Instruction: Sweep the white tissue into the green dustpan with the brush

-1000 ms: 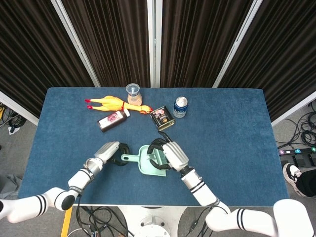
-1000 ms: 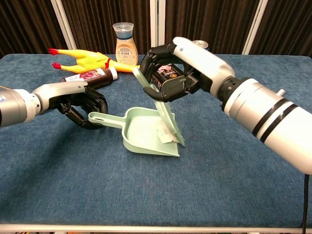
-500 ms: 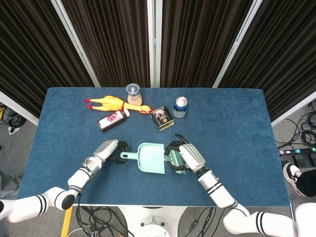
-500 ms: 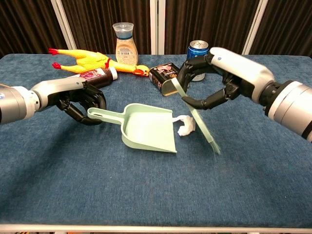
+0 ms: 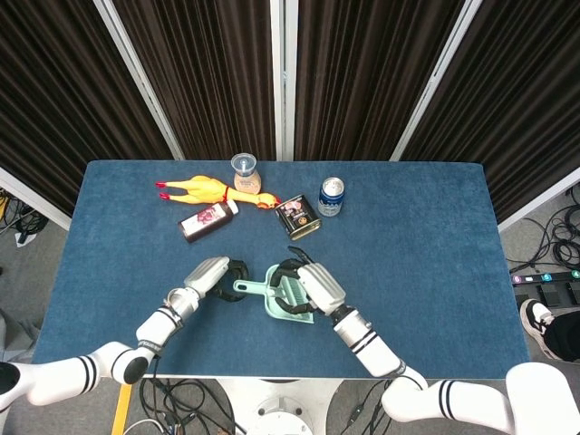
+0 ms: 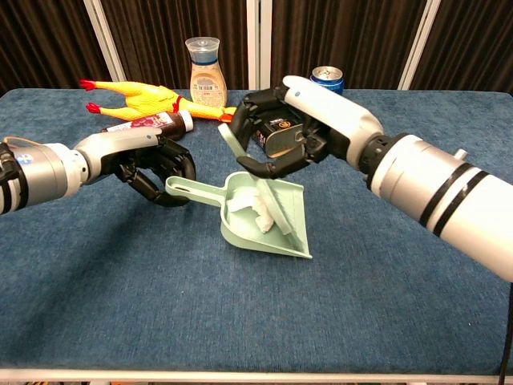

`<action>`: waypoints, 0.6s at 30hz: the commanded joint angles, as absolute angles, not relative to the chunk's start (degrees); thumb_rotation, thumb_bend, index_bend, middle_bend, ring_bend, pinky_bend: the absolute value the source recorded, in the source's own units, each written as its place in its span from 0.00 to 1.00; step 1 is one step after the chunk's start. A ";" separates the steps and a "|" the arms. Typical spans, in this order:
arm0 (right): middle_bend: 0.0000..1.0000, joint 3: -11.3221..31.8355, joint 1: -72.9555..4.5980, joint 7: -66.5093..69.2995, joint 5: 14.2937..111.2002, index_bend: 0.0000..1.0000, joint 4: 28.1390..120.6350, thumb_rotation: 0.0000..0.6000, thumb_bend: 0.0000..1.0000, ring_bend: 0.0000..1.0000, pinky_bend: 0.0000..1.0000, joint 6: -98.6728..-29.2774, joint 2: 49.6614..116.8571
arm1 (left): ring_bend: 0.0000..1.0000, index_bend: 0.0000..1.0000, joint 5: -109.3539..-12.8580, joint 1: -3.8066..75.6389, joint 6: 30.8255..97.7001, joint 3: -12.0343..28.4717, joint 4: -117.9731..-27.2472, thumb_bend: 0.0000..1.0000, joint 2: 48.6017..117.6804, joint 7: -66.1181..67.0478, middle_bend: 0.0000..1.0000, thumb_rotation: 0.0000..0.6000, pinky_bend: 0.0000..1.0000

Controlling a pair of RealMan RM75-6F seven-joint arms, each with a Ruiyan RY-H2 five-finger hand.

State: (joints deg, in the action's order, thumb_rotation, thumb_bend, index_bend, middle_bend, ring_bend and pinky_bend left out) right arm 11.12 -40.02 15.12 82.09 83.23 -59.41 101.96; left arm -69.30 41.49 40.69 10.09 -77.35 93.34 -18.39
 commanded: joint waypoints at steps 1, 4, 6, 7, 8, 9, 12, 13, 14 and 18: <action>0.56 11.66 -40.46 15.05 82.15 0.75 83.32 1.00 0.56 0.27 0.01 -59.69 102.53 | 0.42 0.58 -69.27 41.58 40.80 10.34 -77.55 0.32 93.51 -18.79 0.56 1.00 0.34; 0.56 11.91 -40.54 15.10 82.45 0.75 83.77 1.00 0.56 0.27 0.01 -60.31 102.50 | 0.42 0.58 -69.34 41.58 40.98 10.43 -77.64 0.32 93.60 -19.12 0.56 1.00 0.34; 0.56 11.82 -40.20 15.30 82.64 0.75 84.46 1.00 0.56 0.27 0.01 -60.79 101.65 | 0.42 0.58 -69.27 41.49 41.00 10.32 -77.48 0.32 93.58 -19.21 0.56 1.00 0.34; 0.56 11.72 -39.82 15.54 82.82 0.75 85.22 1.00 0.56 0.27 0.01 -61.23 100.65 | 0.42 0.58 -69.11 41.34 41.07 10.29 -77.26 0.31 93.54 -19.37 0.56 1.00 0.34; 0.56 11.59 -39.46 15.69 83.08 0.75 85.86 1.00 0.56 0.27 0.01 -61.67 99.68 | 0.42 0.58 -69.01 41.19 41.13 10.23 -77.12 0.32 93.46 -19.50 0.56 1.00 0.34; 0.56 11.43 -39.03 15.76 83.41 0.75 86.50 1.00 0.56 0.27 0.01 -62.24 98.61 | 0.42 0.58 -68.96 41.00 41.29 10.20 -76.99 0.32 93.32 -19.66 0.56 1.00 0.34; 0.56 10.78 -37.83 15.23 85.98 0.75 86.97 1.00 0.56 0.27 0.01 -64.81 94.71 | 0.42 0.58 -69.10 40.21 42.15 10.05 -76.82 0.31 92.70 -20.30 0.55 1.00 0.34; 0.56 10.54 -37.54 14.08 86.86 0.75 86.37 1.00 0.56 0.27 0.01 -65.52 93.18 | 0.42 0.57 -69.31 39.92 42.53 9.93 -76.78 0.31 92.49 -20.45 0.54 1.00 0.34; 0.56 10.45 -37.40 13.14 87.03 0.75 86.13 1.00 0.56 0.27 0.01 -65.58 91.91 | 0.42 0.57 -69.45 39.73 42.86 9.84 -76.66 0.31 92.40 -20.44 0.53 1.00 0.34; 0.56 10.13 -37.01 8.61 83.73 0.75 87.10 1.00 0.56 0.27 0.01 -61.94 85.56 | 0.41 0.56 -69.81 39.40 43.72 9.57 -76.09 0.31 92.49 -19.81 0.50 1.00 0.33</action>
